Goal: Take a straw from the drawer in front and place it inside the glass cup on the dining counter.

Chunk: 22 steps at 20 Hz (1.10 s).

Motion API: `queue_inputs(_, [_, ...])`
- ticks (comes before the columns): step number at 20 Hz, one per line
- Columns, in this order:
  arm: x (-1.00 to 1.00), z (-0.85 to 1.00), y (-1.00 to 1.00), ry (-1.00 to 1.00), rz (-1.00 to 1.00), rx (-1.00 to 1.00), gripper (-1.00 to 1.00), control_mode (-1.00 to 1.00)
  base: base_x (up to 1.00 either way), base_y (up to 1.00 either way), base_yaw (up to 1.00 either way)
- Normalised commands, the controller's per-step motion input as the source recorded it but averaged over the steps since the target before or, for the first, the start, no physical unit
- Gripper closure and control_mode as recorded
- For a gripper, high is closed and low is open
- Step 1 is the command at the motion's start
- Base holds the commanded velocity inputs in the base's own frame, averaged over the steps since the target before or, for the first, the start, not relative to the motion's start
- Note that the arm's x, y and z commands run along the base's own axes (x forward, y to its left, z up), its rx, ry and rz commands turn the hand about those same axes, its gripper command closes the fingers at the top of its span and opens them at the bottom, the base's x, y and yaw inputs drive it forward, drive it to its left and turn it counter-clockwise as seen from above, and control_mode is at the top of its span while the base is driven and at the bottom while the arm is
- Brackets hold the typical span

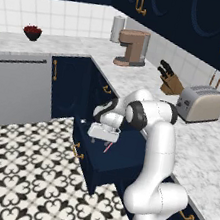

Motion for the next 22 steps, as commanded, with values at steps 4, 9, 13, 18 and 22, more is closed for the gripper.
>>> queue_inputs(4, [0.00, -0.29, 0.51, 0.00, 0.00, 0.00, -1.00, -1.00, 0.00, 0.00, 0.00])
queue_inputs(9, [-0.11, -0.03, 0.70, -0.01, 0.00, 0.00, -1.00, -1.00, 0.00, 0.00, 0.00])
queue_inputs(13, [-0.36, 0.34, 0.44, -0.14, -0.01, -0.01, -1.00, -1.00, 0.00, 0.00, 0.00])
queue_inputs(18, [-0.01, 0.60, -0.47, -0.06, -0.14, -0.16, -1.00, -1.00, 0.00, 0.00, 0.00])
queue_inputs(22, [0.24, 0.02, -0.64, 0.00, -0.14, -0.20, -1.00, -1.00, 0.00, 0.00, 0.00])
